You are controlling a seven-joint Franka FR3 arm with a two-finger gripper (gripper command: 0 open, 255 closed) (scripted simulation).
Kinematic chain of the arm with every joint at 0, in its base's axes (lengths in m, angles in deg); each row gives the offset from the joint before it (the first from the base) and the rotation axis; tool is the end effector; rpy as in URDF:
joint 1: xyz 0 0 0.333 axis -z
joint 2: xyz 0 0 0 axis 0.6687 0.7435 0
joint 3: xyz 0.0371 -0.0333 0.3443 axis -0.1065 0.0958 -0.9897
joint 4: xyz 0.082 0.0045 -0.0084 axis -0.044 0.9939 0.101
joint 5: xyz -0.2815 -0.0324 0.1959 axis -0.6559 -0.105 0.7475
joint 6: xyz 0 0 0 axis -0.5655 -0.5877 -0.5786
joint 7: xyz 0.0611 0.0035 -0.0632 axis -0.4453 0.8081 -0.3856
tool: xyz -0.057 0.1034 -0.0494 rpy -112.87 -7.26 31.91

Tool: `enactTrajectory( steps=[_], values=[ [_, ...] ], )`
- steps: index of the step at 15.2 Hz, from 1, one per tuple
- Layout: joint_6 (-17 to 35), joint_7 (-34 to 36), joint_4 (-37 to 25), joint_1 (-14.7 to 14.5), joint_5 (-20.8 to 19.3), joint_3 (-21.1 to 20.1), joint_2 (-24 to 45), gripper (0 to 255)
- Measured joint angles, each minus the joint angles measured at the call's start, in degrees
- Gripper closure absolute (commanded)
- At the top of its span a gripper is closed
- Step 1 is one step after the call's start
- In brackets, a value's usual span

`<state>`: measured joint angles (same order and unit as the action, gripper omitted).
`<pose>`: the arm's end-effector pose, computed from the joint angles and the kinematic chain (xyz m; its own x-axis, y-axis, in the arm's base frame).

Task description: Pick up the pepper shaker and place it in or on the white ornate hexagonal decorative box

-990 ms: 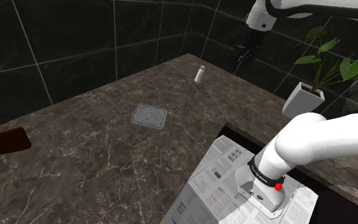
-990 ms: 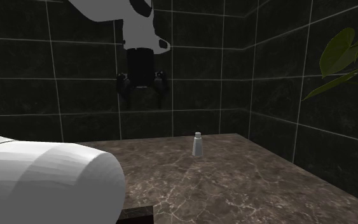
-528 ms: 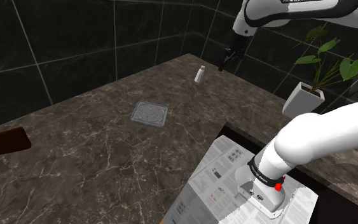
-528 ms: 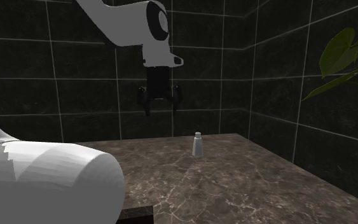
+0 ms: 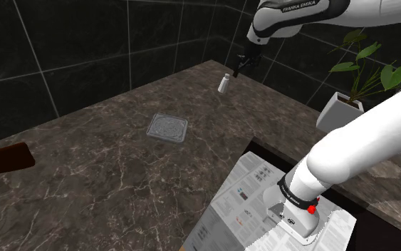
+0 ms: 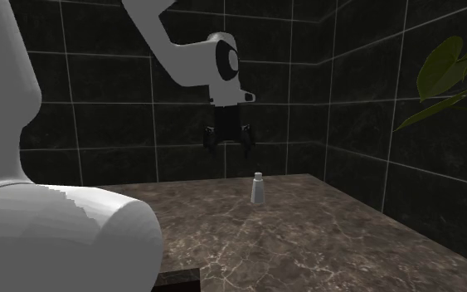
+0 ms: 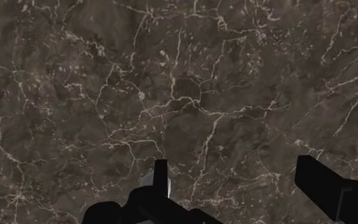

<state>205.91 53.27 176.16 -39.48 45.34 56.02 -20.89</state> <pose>0.4233 -0.1158 0.4929 0.9949 -0.0787 0.0625 -0.0827 -0.9944 0.0654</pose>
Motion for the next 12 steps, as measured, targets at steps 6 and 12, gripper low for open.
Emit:
enactTrajectory(
  steps=[6, 12],
  values=[
    [5.76, -2.90, -8.76, 0.89, 2.61, 2.02, 12.24, 0],
    [10.12, -5.62, -19.25, 2.51, 6.55, 2.68, 24.96, 0]
  ],
)
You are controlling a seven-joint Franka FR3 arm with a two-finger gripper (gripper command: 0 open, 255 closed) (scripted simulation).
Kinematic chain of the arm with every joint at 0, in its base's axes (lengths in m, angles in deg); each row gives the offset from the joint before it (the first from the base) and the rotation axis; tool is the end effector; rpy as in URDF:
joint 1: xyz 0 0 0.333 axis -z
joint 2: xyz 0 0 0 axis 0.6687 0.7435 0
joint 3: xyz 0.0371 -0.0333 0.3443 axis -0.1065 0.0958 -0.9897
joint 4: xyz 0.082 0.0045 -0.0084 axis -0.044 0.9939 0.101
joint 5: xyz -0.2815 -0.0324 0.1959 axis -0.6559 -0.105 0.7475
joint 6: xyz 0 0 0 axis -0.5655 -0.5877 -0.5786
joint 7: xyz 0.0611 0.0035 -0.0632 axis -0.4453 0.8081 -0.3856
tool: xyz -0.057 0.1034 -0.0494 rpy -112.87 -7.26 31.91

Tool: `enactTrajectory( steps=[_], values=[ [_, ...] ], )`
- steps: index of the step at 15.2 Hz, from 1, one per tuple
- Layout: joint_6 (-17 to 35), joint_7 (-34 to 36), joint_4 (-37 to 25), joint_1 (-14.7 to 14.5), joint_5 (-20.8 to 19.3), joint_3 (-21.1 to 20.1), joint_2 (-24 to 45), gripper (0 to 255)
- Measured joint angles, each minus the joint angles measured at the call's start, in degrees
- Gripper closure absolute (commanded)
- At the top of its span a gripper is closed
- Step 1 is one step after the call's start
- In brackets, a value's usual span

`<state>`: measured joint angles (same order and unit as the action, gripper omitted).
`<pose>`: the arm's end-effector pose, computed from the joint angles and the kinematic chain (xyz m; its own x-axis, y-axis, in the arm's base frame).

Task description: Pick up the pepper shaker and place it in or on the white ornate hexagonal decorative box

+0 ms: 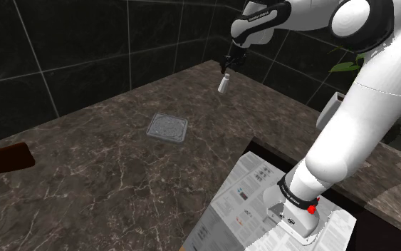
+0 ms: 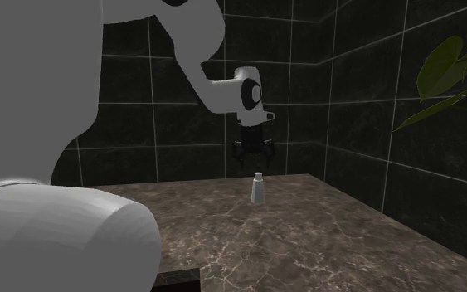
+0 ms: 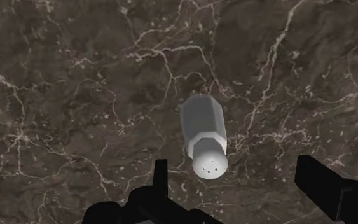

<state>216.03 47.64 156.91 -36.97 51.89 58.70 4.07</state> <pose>0.5586 -0.1821 0.4377 0.9831 -0.1146 0.1426 -0.1269 -0.9887 0.0802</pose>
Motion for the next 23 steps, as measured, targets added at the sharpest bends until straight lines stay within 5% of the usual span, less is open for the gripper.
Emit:
enactTrajectory(
  steps=[15, 16, 23],
  values=[
    [4.31, -1.38, -2.27, 1.14, 1.95, -0.31, 6.23, 0],
    [4.31, -1.38, -2.27, 1.14, 1.95, -0.31, 6.23, 255],
    [4.31, -1.38, -2.28, 1.14, 1.94, -0.31, 6.21, 255]
  ],
)
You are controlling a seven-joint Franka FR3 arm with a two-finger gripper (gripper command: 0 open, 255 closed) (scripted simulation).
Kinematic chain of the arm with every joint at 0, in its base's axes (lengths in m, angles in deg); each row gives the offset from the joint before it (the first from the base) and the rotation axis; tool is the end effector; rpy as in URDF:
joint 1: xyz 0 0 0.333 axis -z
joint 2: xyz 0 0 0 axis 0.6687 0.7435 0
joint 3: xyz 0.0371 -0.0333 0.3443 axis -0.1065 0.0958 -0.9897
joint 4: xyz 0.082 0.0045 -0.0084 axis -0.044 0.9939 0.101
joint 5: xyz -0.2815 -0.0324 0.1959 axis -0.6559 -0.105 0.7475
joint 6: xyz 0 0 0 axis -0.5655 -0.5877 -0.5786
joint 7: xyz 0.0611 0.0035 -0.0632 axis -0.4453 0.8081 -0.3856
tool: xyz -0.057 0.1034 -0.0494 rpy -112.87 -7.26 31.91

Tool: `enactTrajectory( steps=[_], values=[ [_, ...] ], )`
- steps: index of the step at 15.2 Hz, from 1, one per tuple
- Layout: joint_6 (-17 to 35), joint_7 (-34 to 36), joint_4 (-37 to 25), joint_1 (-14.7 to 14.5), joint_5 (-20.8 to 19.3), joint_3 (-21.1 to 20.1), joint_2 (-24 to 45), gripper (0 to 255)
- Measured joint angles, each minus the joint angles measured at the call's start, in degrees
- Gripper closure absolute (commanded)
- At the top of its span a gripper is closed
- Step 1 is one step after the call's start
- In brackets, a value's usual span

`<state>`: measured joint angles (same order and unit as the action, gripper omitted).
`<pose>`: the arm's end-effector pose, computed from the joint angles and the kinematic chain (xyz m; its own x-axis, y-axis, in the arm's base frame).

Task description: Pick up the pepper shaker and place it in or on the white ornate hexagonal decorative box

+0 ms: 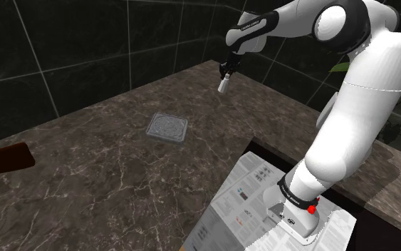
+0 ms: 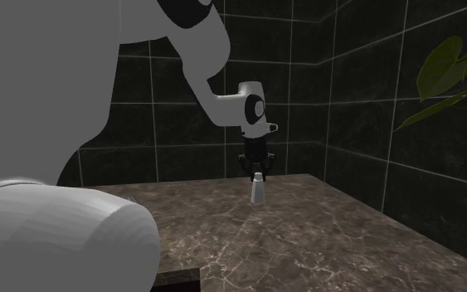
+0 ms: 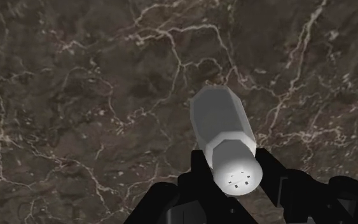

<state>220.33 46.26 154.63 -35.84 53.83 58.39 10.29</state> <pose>0.5825 -0.1947 0.3990 0.9815 -0.1175 0.1510 -0.1308 -0.9880 0.0818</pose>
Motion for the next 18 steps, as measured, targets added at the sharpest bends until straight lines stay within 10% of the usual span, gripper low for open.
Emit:
enactTrajectory(
  steps=[18],
  values=[
    [-9.47, 0.45, -5.27, -0.37, -1.23, 0.48, -4.31, 255]
  ],
)
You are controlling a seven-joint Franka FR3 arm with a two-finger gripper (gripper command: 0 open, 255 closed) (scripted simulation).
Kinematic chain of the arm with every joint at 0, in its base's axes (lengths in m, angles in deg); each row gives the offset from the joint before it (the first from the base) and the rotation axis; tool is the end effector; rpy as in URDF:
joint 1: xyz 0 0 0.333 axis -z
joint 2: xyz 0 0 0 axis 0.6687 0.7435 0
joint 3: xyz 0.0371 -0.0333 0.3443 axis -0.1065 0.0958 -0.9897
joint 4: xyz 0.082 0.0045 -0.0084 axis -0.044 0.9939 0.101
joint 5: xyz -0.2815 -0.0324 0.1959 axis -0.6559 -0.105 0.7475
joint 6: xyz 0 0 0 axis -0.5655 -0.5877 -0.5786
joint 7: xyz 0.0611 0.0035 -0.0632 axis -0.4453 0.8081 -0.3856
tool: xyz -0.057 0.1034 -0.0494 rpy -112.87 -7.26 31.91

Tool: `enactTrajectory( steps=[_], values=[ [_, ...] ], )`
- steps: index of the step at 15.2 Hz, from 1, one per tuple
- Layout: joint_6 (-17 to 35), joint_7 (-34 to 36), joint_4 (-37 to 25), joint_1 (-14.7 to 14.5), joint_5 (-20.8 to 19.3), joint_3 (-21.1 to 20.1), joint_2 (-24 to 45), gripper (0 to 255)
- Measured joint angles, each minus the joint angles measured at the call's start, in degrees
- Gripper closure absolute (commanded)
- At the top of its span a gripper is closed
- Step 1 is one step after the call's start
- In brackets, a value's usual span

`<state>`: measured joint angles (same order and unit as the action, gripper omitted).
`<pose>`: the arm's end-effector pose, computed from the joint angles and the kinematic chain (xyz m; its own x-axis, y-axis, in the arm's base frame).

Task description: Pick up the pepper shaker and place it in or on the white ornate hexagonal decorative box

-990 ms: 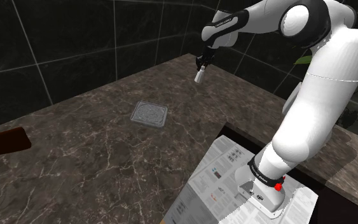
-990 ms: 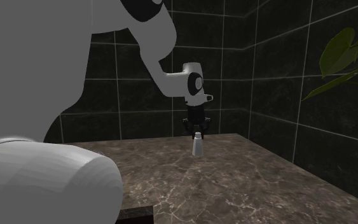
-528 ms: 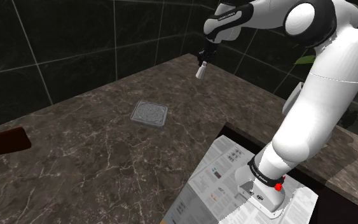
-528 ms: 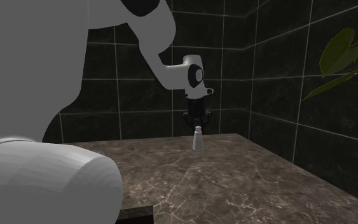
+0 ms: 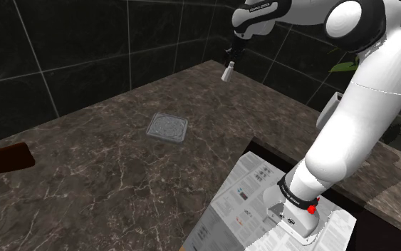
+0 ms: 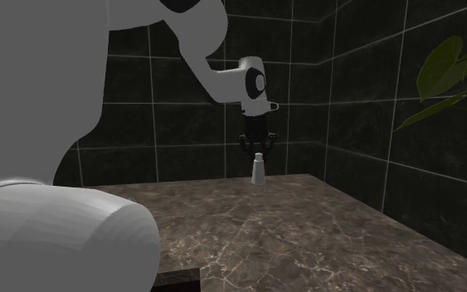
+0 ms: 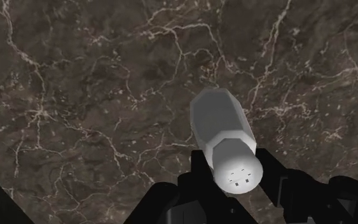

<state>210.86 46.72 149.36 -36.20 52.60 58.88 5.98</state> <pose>0.5761 -0.1940 0.4666 0.9815 -0.1179 0.1511 -0.1313 -0.9879 0.0820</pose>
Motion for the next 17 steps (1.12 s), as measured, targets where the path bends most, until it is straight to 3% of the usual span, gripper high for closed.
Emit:
enactTrajectory(
  steps=[17],
  values=[
    [-12.31, -0.02, -10.17, -0.03, -0.54, 0.22, -2.20, 255]
  ],
)
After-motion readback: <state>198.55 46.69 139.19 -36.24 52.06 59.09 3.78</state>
